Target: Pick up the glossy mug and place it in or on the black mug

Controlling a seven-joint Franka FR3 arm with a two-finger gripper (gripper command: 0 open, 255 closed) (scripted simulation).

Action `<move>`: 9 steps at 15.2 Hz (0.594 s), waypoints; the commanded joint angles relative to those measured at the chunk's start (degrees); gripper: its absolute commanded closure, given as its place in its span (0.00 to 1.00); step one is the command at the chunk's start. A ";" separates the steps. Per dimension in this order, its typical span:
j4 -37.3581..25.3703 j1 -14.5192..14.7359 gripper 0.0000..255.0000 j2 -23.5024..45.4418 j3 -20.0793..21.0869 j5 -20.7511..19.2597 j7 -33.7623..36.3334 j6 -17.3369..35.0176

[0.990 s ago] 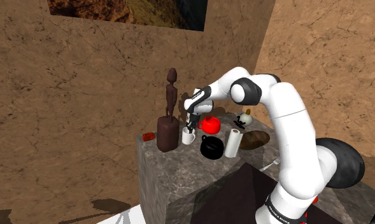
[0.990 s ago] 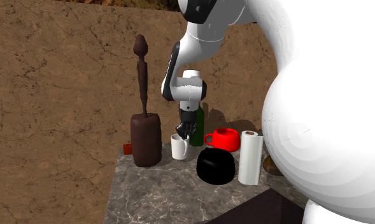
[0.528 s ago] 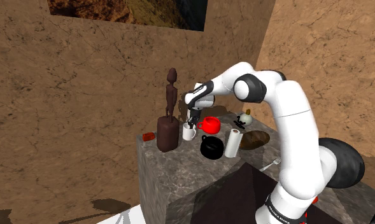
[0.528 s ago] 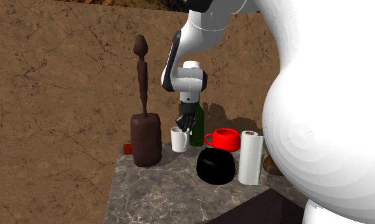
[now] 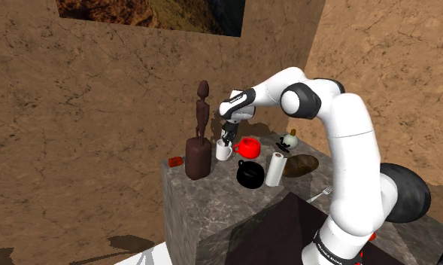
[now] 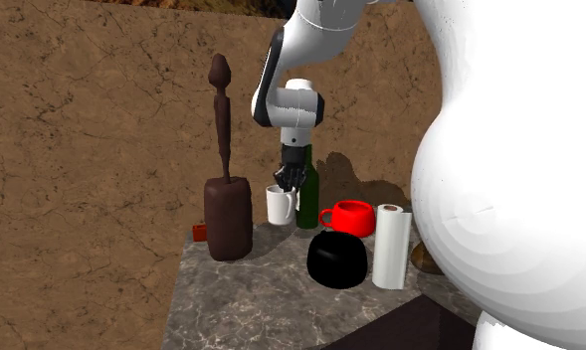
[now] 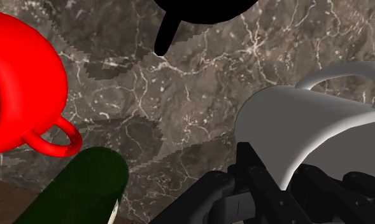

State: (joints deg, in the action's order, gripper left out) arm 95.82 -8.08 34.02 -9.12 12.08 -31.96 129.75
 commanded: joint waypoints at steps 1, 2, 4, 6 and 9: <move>0.06 0.05 1.00 -1.06 -0.17 -0.23 0.12 -0.99; -0.06 0.09 1.00 -1.50 -0.24 -0.34 0.22 -1.54; -0.34 0.17 1.00 -2.35 -0.38 -0.58 0.43 -2.66; -0.67 0.24 1.00 -3.17 -0.51 -0.80 0.63 -3.79; -1.28 0.34 1.00 -4.33 -0.70 -1.14 0.94 -5.53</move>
State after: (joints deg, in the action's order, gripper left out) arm 94.70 -7.79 30.08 -9.76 11.05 -31.14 124.75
